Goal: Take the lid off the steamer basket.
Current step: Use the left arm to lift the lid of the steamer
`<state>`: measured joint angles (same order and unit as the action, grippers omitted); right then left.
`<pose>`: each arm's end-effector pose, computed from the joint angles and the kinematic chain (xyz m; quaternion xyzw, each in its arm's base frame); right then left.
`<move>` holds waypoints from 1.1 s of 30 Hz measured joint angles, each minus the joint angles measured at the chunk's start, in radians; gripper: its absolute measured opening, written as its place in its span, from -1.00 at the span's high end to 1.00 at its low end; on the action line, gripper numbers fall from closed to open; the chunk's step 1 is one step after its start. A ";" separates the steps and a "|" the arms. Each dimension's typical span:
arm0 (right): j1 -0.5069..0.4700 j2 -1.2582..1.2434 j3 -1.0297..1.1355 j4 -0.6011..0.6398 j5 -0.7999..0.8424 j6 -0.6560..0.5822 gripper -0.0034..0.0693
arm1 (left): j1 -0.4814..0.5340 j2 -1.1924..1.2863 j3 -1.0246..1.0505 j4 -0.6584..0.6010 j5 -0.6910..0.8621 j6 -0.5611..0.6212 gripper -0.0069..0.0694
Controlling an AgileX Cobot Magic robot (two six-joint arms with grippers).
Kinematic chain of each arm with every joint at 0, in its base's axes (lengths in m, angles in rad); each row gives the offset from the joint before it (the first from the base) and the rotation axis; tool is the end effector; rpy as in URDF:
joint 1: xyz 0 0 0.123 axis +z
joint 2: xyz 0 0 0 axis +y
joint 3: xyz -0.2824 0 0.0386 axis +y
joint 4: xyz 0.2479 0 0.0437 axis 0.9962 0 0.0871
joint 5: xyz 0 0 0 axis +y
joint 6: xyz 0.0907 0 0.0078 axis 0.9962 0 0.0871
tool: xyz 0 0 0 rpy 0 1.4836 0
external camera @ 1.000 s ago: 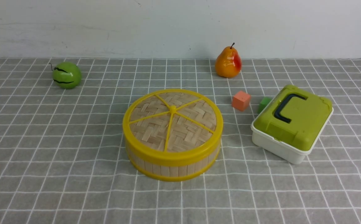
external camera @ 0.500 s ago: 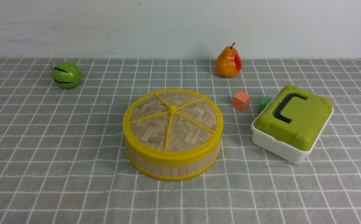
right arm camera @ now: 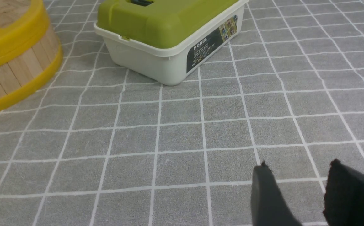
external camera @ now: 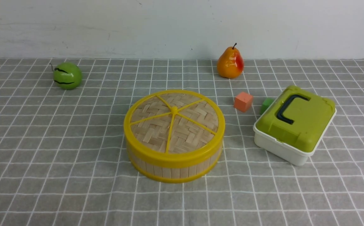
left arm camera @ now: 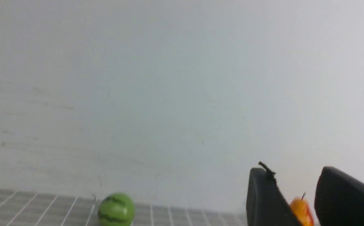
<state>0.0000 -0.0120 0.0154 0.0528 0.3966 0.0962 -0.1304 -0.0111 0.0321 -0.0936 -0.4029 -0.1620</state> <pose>0.0518 0.0019 0.1730 0.0525 0.8067 0.0508 0.5864 0.0473 -0.0028 0.2378 -0.0464 0.5222 -0.1508 0.8381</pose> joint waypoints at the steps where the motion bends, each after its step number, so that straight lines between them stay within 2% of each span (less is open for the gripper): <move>1: 0.000 0.000 0.000 0.000 0.000 0.000 0.24 | 0.000 0.000 0.000 -0.012 -0.041 -0.034 0.19; 3: 0.000 0.000 0.000 0.000 0.000 0.000 0.24 | 0.000 0.000 0.000 -0.029 -0.077 -0.070 0.19; 4: 0.000 0.000 0.000 0.000 0.000 0.000 0.24 | 0.000 0.000 -0.006 -0.060 -0.114 -0.127 0.20; 6: 0.000 0.000 0.000 0.000 0.000 0.000 0.24 | 0.000 0.003 -0.033 -0.074 -0.104 -0.148 0.23; 9: 0.000 0.000 0.000 0.000 0.000 0.000 0.24 | 0.000 0.050 -0.135 -0.087 -0.015 -0.151 0.41; 11: 0.000 0.000 0.000 0.000 0.000 0.000 0.24 | 0.000 0.155 -0.304 -0.087 0.148 -0.090 0.73; 12: 0.000 0.000 0.000 0.000 0.000 0.000 0.24 | 0.000 0.175 -0.316 -0.087 0.160 -0.083 0.75; 13: 0.000 0.000 0.000 0.000 0.000 0.000 0.24 | 0.000 0.242 -0.403 -0.087 0.237 -0.033 0.85; 17: 0.000 0.000 0.000 0.000 0.000 0.000 0.24 | 0.000 0.492 -0.613 -0.087 0.341 0.090 0.85; 21: 0.000 0.000 0.000 0.000 0.000 0.000 0.24 | 0.000 0.739 -0.808 -0.087 0.381 0.122 0.85; 25: 0.000 0.000 0.000 0.000 0.000 0.000 0.24 | 0.000 0.933 -0.997 -0.090 0.585 0.122 0.85; 29: 0.000 0.000 0.000 0.000 0.000 0.000 0.24 | 0.000 1.182 -1.269 -0.130 0.963 0.122 0.85; 31: 0.000 0.000 0.000 0.000 0.000 0.000 0.24 | 0.000 1.269 -1.370 -0.159 1.100 0.122 0.85; 32: 0.000 0.000 0.000 0.000 0.000 0.000 0.24 | 0.000 1.353 -1.464 -0.199 1.229 0.122 0.85; 33: 0.000 0.000 0.000 0.000 0.000 0.000 0.24 | 0.000 1.395 -1.508 -0.220 1.292 0.122 0.85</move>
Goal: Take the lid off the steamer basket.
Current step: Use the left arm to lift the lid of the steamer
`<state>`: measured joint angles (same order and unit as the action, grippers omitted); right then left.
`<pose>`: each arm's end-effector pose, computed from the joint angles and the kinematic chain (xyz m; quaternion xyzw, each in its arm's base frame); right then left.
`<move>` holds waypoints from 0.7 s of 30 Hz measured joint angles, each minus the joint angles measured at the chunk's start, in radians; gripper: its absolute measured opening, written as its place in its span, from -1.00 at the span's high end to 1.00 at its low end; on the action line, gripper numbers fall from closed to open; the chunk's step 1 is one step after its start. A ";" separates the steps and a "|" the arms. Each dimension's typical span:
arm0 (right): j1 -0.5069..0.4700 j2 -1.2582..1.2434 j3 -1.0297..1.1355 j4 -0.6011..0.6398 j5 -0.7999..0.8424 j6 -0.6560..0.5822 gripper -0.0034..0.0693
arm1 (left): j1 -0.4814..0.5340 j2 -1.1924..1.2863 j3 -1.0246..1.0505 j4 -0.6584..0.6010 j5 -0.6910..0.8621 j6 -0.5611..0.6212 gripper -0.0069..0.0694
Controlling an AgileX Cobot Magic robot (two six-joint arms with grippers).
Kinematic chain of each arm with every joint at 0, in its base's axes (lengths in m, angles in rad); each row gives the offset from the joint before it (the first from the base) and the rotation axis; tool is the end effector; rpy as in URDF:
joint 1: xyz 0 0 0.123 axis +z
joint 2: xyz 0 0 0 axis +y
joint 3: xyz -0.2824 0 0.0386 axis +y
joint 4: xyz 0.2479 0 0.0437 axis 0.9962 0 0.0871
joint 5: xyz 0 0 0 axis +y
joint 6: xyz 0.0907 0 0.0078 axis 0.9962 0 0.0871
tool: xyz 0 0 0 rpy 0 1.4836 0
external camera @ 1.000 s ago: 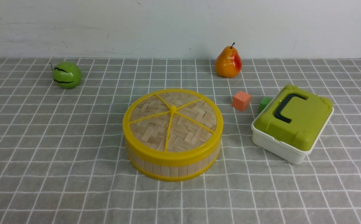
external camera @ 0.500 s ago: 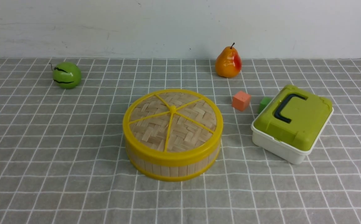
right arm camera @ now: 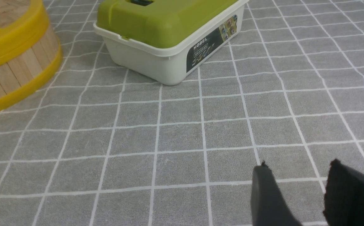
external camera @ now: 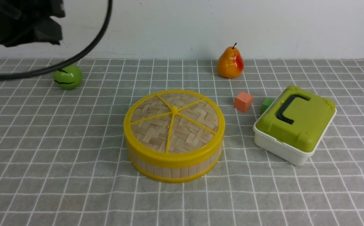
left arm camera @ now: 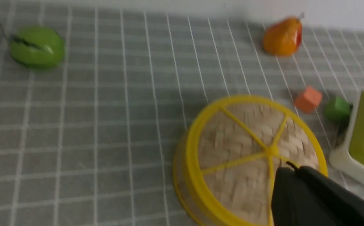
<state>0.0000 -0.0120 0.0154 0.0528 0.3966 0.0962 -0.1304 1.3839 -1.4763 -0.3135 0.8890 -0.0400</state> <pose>0.0518 0.0019 0.1730 0.0525 0.8067 0.0508 0.5864 0.2913 -0.0602 0.4180 0.0018 0.8984 -0.1858 0.3980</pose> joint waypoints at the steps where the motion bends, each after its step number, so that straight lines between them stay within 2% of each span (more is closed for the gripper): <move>1: 0.000 0.000 0.000 0.000 0.000 0.000 0.24 | -0.002 0.051 -0.052 -0.024 0.074 0.000 0.85; 4: 0.000 0.000 0.000 0.000 0.000 0.000 0.24 | -0.033 0.174 -0.170 -0.043 0.232 -0.014 0.85; 6: 0.000 0.000 0.000 0.000 0.000 0.000 0.24 | -0.088 0.256 -0.244 -0.006 0.311 -0.046 0.85; 9: 0.000 0.000 0.000 0.000 0.000 0.000 0.24 | -0.171 0.334 -0.320 0.086 0.341 -0.088 0.85; 12: 0.000 0.000 0.000 0.000 0.000 0.000 0.24 | -0.307 0.433 -0.409 0.225 0.352 -0.109 0.85; 16: 0.000 0.000 0.000 0.000 0.000 0.000 0.24 | -0.408 0.505 -0.476 0.320 0.354 -0.110 0.84; 19: 0.000 0.000 0.000 0.000 0.000 0.000 0.24 | -0.456 0.558 -0.507 0.403 0.343 -0.110 0.67; 21: 0.000 0.000 0.000 0.000 0.000 0.000 0.24 | -0.469 0.592 -0.509 0.452 0.315 -0.110 0.47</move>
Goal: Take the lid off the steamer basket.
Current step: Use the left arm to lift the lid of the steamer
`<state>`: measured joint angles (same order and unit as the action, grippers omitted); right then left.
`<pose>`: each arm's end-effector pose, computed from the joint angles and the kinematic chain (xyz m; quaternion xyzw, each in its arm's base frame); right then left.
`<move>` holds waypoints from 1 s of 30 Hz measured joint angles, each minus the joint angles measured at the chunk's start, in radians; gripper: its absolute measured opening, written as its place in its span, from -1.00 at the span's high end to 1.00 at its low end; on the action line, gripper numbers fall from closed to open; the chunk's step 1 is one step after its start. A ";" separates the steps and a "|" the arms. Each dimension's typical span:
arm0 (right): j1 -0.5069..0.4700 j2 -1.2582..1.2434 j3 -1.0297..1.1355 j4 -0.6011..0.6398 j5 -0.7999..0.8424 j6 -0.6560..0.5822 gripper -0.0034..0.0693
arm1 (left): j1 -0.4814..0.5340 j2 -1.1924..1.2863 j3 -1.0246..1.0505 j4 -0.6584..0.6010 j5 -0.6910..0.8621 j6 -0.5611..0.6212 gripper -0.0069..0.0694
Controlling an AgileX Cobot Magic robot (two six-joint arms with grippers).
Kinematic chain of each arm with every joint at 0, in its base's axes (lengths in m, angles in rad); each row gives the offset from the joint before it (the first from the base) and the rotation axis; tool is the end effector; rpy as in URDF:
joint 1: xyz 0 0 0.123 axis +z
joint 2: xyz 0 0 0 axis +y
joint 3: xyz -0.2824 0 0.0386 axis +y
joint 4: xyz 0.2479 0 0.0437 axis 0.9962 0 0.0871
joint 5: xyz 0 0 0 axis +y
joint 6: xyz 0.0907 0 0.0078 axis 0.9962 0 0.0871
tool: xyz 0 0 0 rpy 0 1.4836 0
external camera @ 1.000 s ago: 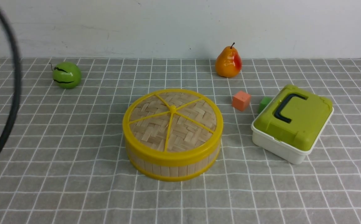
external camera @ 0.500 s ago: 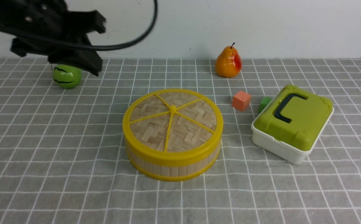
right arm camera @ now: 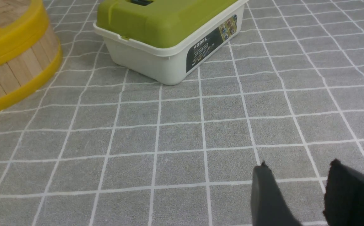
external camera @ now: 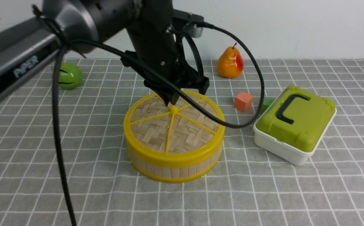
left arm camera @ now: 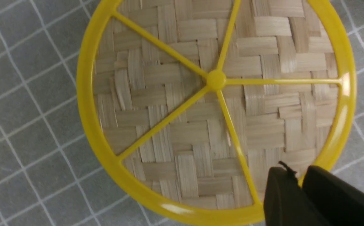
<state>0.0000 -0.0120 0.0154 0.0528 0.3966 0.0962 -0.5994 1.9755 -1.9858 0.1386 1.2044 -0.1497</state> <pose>0.0518 0.0019 0.1730 0.0525 0.8067 0.0508 0.5864 0.3655 -0.2355 0.3330 0.2255 0.9444 -0.0200 0.2385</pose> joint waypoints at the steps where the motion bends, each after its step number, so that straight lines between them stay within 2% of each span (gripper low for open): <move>1: 0.000 0.000 0.000 0.000 0.000 0.000 0.24 | -0.001 0.013 0.000 0.019 -0.014 0.000 0.36; 2: 0.000 0.000 0.000 0.000 0.000 0.000 0.24 | -0.001 0.030 0.000 0.034 -0.027 0.000 0.25; 3: 0.000 0.000 0.000 0.000 0.000 0.000 0.24 | -0.001 0.033 0.000 0.037 -0.030 0.000 0.22; 4: 0.000 0.000 0.000 0.000 0.000 0.000 0.24 | -0.001 0.052 0.000 0.060 -0.051 0.000 0.02; 5: 0.000 0.000 0.000 0.000 0.000 0.000 0.24 | -0.001 0.063 0.000 0.070 -0.063 0.000 -0.07; 7: 0.000 0.000 0.000 0.000 0.000 0.000 0.24 | -0.001 0.077 0.000 0.080 -0.087 0.000 -0.21; 12: 0.000 0.000 0.000 0.000 0.000 0.000 0.24 | -0.001 0.098 0.000 0.086 -0.160 0.000 -0.30; 22: 0.000 0.000 0.000 0.000 0.000 0.000 0.24 | -0.001 0.163 -0.001 0.097 -0.200 -0.001 -0.15; 27: 0.000 0.000 0.000 0.000 0.000 0.000 0.24 | -0.001 0.178 -0.002 0.124 -0.193 -0.015 0.14; 30: 0.000 0.000 0.000 0.000 0.000 0.000 0.24 | -0.001 0.178 -0.006 0.140 -0.186 -0.045 0.41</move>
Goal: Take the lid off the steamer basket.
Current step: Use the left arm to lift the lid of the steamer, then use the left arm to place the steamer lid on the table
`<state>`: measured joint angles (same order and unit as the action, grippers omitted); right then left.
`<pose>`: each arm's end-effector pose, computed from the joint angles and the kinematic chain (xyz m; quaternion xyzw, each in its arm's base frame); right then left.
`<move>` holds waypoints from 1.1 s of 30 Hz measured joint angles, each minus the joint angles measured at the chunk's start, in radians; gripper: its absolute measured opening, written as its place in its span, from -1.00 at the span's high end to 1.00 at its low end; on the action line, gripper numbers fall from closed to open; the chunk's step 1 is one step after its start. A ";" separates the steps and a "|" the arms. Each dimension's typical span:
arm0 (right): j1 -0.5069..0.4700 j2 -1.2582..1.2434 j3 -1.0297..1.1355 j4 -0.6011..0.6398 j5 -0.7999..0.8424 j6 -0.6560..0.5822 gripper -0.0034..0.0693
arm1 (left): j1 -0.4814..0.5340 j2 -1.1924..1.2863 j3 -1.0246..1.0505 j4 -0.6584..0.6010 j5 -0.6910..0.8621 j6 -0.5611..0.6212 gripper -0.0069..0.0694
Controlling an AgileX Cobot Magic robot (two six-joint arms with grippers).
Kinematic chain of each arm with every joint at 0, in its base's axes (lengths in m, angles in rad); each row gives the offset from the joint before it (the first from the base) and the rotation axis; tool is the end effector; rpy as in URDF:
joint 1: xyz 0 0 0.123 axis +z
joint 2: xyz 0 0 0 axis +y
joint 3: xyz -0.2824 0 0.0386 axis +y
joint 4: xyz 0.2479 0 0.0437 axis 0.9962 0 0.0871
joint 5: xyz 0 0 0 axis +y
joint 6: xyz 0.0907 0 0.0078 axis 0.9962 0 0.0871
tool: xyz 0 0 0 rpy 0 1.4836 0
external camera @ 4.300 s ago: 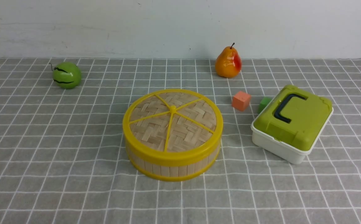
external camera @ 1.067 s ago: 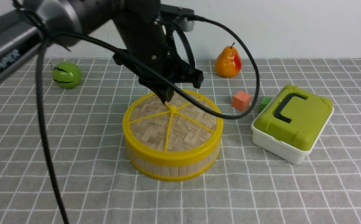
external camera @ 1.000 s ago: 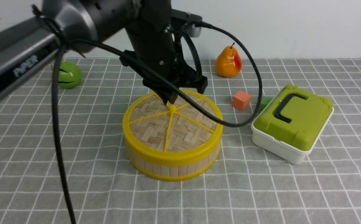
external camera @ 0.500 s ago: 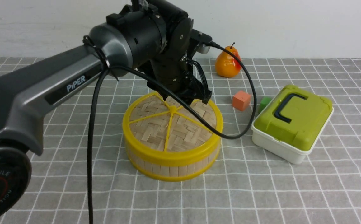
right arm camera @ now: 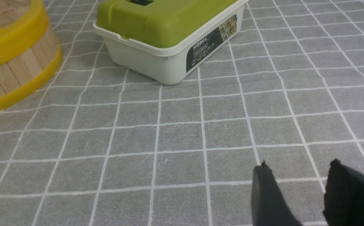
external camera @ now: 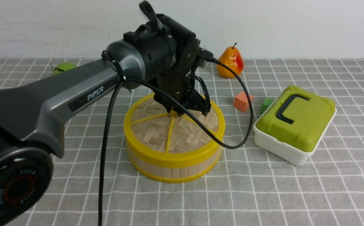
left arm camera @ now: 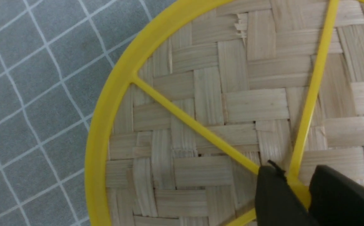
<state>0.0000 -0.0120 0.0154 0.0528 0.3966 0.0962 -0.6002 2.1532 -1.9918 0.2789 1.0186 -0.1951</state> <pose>0.0518 0.0019 0.1730 0.0525 0.8067 0.0508 0.5864 0.4092 -0.2542 0.2630 0.2355 0.9339 0.0311 0.2673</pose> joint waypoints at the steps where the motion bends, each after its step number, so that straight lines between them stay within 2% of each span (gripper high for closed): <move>1: 0.000 0.000 0.000 0.000 0.000 0.000 0.24 | 0.000 0.000 0.001 0.002 0.001 -0.004 0.45; 3: 0.000 0.000 0.000 0.000 0.000 0.000 0.24 | 0.001 0.000 0.000 0.008 0.005 -0.032 0.55; 11: 0.000 0.000 0.000 0.000 0.000 0.000 0.24 | -0.002 -0.026 -0.062 0.039 0.092 -0.092 0.55; 19: 0.000 0.000 0.000 0.000 0.000 0.000 0.24 | 0.025 -0.234 -0.155 0.113 0.198 -0.072 0.55; 23: 0.000 0.000 0.000 0.000 0.000 0.000 0.24 | 0.107 -0.334 -0.163 0.136 0.224 -0.071 0.55; 27: 0.000 0.000 0.000 0.000 0.000 0.000 0.24 | 0.298 -0.389 -0.121 0.083 0.224 -0.089 0.55; 30: 0.000 0.000 0.000 0.000 0.000 0.000 0.24 | 0.406 -0.395 -0.026 0.019 0.223 -0.117 0.55; 33: 0.000 0.000 0.000 0.000 0.000 0.000 0.24 | 0.495 -0.395 0.169 -0.059 0.126 -0.135 0.55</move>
<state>0.0000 -0.0120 0.0154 0.0528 0.3966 0.0962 -0.1054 1.7580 -1.8224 0.2198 1.1442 -0.3304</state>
